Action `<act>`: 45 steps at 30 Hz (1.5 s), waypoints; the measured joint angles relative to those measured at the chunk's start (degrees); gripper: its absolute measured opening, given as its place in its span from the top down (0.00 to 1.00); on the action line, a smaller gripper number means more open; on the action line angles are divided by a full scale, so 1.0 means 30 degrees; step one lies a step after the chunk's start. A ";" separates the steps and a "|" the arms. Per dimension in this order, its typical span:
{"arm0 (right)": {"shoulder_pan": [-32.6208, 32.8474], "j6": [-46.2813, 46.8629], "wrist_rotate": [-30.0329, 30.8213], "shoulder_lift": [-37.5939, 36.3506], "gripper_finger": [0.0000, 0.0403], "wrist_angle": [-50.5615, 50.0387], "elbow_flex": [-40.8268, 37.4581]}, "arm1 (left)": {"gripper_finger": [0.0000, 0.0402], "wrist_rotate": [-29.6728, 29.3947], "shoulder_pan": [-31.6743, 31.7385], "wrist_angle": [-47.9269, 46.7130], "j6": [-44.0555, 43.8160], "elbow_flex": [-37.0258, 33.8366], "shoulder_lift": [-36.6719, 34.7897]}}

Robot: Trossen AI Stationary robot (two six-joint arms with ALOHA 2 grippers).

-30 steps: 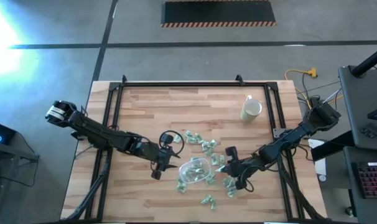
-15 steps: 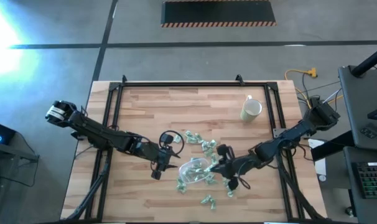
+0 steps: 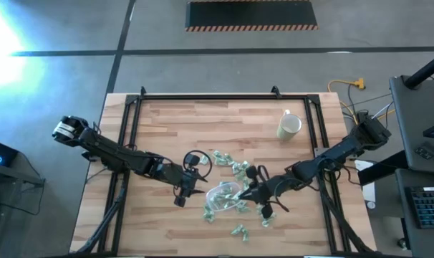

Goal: Pick and place items into bin
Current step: Put the Stevia packet into the transparent bin

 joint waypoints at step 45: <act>0.0170 0.0081 -0.0206 0.1047 0.66 -0.3445 0.1636 | 0.59 -0.6444 -0.3217 -0.0524 -0.1399 -0.0866 0.0054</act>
